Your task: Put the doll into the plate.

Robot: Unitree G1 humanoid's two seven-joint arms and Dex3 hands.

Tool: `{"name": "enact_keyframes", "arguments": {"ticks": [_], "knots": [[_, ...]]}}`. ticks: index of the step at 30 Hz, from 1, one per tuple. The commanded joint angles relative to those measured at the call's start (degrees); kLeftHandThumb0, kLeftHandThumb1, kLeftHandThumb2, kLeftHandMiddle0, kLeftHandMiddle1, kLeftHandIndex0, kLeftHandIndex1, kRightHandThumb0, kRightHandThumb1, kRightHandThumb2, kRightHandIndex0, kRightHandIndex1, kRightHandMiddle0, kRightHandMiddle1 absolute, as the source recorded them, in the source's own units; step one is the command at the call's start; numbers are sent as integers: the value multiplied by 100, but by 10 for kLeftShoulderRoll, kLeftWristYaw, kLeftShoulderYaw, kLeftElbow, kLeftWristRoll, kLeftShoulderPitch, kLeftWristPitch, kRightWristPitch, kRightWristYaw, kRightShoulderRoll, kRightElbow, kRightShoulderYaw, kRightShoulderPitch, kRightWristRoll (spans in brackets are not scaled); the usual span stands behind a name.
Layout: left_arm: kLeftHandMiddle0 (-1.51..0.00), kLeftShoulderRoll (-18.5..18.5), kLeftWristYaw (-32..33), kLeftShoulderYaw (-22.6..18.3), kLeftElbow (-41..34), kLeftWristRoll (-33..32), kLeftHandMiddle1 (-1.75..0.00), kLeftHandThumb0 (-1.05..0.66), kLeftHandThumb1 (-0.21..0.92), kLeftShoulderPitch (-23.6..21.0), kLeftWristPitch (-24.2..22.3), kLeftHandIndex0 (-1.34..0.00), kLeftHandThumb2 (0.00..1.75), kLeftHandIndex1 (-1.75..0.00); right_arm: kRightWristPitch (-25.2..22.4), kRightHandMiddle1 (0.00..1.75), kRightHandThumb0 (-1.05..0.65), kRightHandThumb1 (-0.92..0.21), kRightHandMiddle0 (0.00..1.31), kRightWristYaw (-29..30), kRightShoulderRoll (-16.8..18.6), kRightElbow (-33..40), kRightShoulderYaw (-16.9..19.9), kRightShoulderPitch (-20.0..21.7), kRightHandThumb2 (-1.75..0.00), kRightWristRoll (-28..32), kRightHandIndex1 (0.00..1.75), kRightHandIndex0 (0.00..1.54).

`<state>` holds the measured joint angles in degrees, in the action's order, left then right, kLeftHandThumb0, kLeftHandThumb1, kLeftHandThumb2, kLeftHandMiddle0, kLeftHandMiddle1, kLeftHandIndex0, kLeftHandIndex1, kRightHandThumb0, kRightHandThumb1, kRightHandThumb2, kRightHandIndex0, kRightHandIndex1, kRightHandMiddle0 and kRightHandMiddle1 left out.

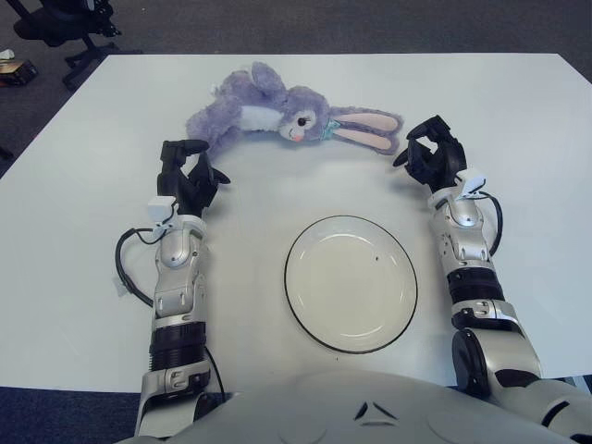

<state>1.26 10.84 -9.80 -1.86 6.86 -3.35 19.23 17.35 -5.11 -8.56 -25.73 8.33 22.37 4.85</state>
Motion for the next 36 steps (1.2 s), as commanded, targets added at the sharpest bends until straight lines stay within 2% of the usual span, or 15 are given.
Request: {"name": "enact_keyframes", "arguments": {"ticks": [1,5,9,20,27,35,36], "knots": [[-88,-1,20,12,31,34,-175,-35,92,29,41,-32,40,-163,-5,175,-38,-70,34,-4,-12,13,-3,10,-81,-7,175,84],[-88,0,28,14,38,40,-175,-35,92,28,53,-33,39,-162,-6,175,-38,-70,34,-4,-13,14,-3,10,-81,-8,175,85],[-80,13,65,21,47,101,-175,-35,92,25,85,-36,37,-159,3,175,-38,-68,36,-16,-39,3,-9,41,-84,-24,175,85],[-76,20,93,27,56,124,-175,-35,92,22,94,-37,36,-157,24,175,-39,-65,37,-34,-49,-6,-16,54,-87,-26,175,86],[-75,23,110,32,58,143,-175,-35,92,18,92,-37,36,-157,64,175,-39,-65,37,-6,-65,-18,-44,88,-88,-95,175,88],[-74,25,115,36,59,144,-175,-35,92,17,92,-37,36,-157,78,175,-39,-65,37,2,-66,-31,-46,93,-88,-105,175,89],[-74,26,117,38,65,144,-175,-35,92,16,95,-37,36,-157,100,175,-39,-65,37,5,-71,-53,-56,120,-88,-121,175,89]]}}
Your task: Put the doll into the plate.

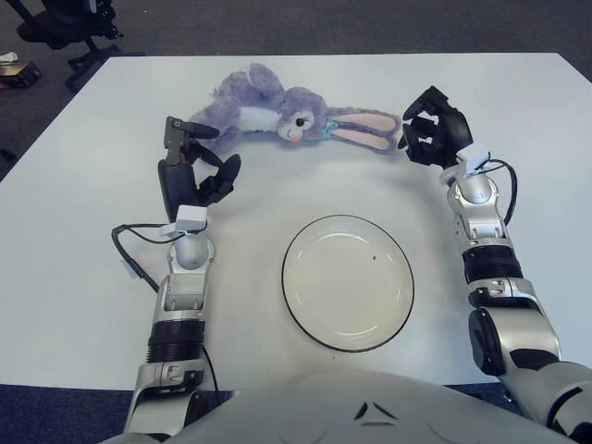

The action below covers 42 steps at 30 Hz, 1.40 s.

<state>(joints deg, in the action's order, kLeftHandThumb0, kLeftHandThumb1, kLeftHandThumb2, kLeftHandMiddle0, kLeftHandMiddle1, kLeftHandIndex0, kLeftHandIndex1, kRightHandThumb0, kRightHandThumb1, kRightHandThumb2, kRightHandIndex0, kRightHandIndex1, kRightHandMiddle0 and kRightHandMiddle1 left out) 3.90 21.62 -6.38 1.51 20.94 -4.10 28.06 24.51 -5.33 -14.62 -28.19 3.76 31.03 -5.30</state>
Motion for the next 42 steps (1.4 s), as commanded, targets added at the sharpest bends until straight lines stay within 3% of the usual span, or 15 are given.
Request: {"name": "enact_keyframes", "arguments": {"ticks": [1,6,13,20,27,29,33,36,41,42], "knots": [[-74,0,10,4,37,4,-175,-35,92,22,10,-37,36,-157,51,173,-39,-65,38,10,-15,-50,-19,57,-86,-33,175,89],[-73,2,17,9,47,5,-175,-35,92,19,17,-37,36,-157,101,170,-39,-67,40,16,-25,-100,-34,107,-81,-57,175,90],[-73,5,21,12,50,4,-175,-35,92,18,20,-37,36,-157,125,169,-39,-68,40,23,-28,-130,-38,120,-79,-59,175,90],[-73,2,29,21,63,7,-175,-35,92,14,25,-37,36,-157,139,163,-38,-73,42,27,-37,-153,-59,163,-68,-87,175,89],[-73,4,32,24,64,5,-175,-35,92,14,25,-37,35,-157,152,162,-38,-74,42,34,-38,-169,-62,171,-65,-93,175,88],[-72,2,28,28,67,0,-175,-35,92,14,26,-37,35,-157,145,160,-38,-76,43,50,-36,-166,-81,187,-62,-127,174,86],[-72,1,28,31,70,-2,-175,-35,92,14,29,-37,36,-157,145,150,-37,-88,46,84,-37,-162,-104,201,-35,-174,165,73],[-72,2,29,33,72,-3,-175,-35,92,14,30,-37,36,-157,149,147,-37,-91,48,118,-40,-160,-119,208,-28,-211,157,67],[-72,3,31,34,73,-4,-175,-35,92,14,30,-37,36,-158,151,145,-37,-92,49,135,-42,-166,-126,212,-25,-222,153,64],[-72,2,31,35,74,-4,-175,-35,92,14,30,-37,36,-158,151,145,-37,-92,49,160,-39,-174,-142,223,-25,-249,153,63]]}}
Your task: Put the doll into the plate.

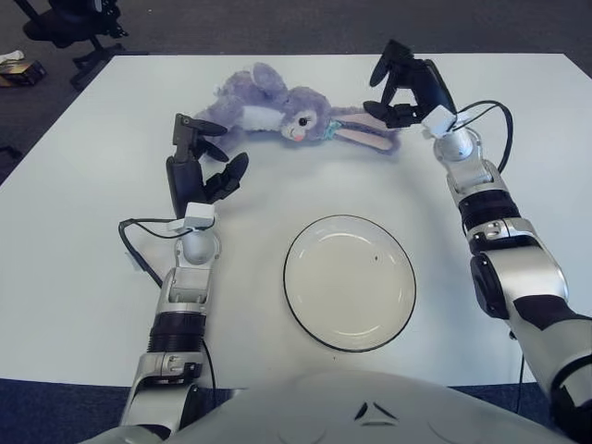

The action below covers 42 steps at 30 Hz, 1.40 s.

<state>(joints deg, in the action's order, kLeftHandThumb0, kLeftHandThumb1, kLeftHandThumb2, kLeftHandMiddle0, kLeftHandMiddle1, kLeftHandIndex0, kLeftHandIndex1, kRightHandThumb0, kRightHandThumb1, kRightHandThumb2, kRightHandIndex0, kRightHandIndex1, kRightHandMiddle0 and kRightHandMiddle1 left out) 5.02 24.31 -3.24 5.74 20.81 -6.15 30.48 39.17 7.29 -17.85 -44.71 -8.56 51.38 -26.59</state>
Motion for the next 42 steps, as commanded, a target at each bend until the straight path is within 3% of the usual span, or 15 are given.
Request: {"name": "enact_keyframes", "arguments": {"ticks": [1,4,9,15,19,29,30,33,36,42], "knots": [[-72,-10,5,5,33,-2,-175,-35,92,34,6,-37,36,-158,4,145,-37,-92,49,52,-4,-15,-32,28,-25,-57,152,62],[-72,-10,5,6,36,-3,-175,-35,92,34,7,-37,36,-158,8,144,-36,-92,49,87,-5,-31,-56,43,-24,-93,149,57],[-73,-10,6,7,37,-5,-175,-35,92,34,7,-36,36,-158,6,145,-36,-92,47,117,-14,-48,-80,55,-26,-123,121,50],[-74,-10,5,7,39,-7,-175,-35,92,34,8,-36,36,-158,6,145,-36,-92,47,130,-13,-66,-100,67,-26,-139,113,49],[-74,-11,-1,7,42,-17,-175,-35,92,34,7,-36,36,-158,-1,146,-36,-92,46,144,-3,-104,-135,88,-26,-170,82,56],[-75,-11,-9,8,40,-33,-175,-35,92,35,1,-36,37,-158,-14,146,-36,-92,46,151,10,-144,-163,112,-26,-177,68,59],[-75,-12,-13,7,39,-39,-175,-35,92,36,-2,-36,37,-158,-24,117,-40,-92,44,143,17,-154,-170,119,-20,-180,56,60],[-75,-12,-17,6,37,-47,-175,-35,92,37,-6,-36,37,-158,-39,65,-46,-92,51,137,29,-169,-181,130,-10,-182,28,68],[-76,-12,-19,6,36,-50,-175,-35,92,36,-10,-36,37,-158,-50,47,-49,-92,54,139,36,-179,-191,139,-6,-185,17,72],[-76,-15,-26,4,32,-62,-175,-35,92,37,-24,-36,37,-158,-76,38,-52,-92,55,138,51,-194,-208,152,-4,-189,11,74]]}}
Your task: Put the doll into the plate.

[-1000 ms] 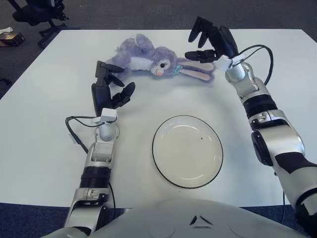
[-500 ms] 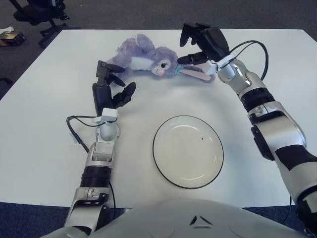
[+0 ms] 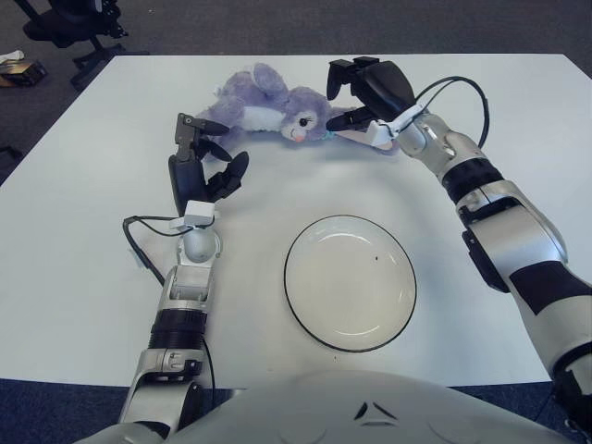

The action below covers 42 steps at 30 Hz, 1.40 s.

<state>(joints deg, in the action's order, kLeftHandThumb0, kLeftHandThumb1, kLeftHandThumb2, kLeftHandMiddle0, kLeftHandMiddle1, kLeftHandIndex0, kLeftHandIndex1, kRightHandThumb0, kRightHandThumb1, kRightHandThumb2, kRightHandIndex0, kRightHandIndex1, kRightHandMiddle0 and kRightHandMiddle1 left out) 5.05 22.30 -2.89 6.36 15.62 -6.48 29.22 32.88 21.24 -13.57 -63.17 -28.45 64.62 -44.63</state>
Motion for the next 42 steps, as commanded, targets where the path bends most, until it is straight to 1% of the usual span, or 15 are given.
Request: {"name": "enact_keyframes", "arguments": {"ticks": [1,3,11,13,19,25,30,42], "knots": [[-77,-16,-7,0,25,-11,-175,-35,92,40,-13,-36,37,-158,-18,37,-53,-92,56,-3,11,-12,-12,21,-4,-9,11,74],[-77,-16,-8,0,24,-14,-175,-35,92,41,-16,-36,37,-158,-23,36,-53,-92,56,-4,13,-15,-15,23,-4,-8,10,73],[-79,-15,-13,-2,25,-20,-175,-35,92,40,-21,-36,37,-158,-55,28,-55,-92,55,-40,24,-30,-27,36,-3,-4,3,69],[-80,-15,-14,-3,26,-21,-175,-35,92,40,-21,-36,37,-158,-63,23,-57,-92,53,-53,27,-33,-27,38,-3,0,1,65],[-81,-16,-16,-4,27,-23,-175,-35,92,41,-21,-37,36,-158,-74,17,-59,-92,50,-69,33,-37,-25,42,-2,5,0,59],[-82,-17,-19,-6,26,-25,-175,-35,92,43,-23,-37,36,-158,-83,13,-63,-92,48,-69,35,-38,-23,46,-3,10,0,55],[-82,-18,-21,-7,26,-27,-175,-35,92,44,-24,-37,36,-158,-94,12,-64,-92,47,-66,39,-41,-16,48,-3,19,0,54],[-83,-19,-21,-7,27,-28,-175,-35,92,43,-26,-37,36,-158,-107,8,-66,-92,47,-79,44,-44,-14,50,-1,27,0,52]]}}
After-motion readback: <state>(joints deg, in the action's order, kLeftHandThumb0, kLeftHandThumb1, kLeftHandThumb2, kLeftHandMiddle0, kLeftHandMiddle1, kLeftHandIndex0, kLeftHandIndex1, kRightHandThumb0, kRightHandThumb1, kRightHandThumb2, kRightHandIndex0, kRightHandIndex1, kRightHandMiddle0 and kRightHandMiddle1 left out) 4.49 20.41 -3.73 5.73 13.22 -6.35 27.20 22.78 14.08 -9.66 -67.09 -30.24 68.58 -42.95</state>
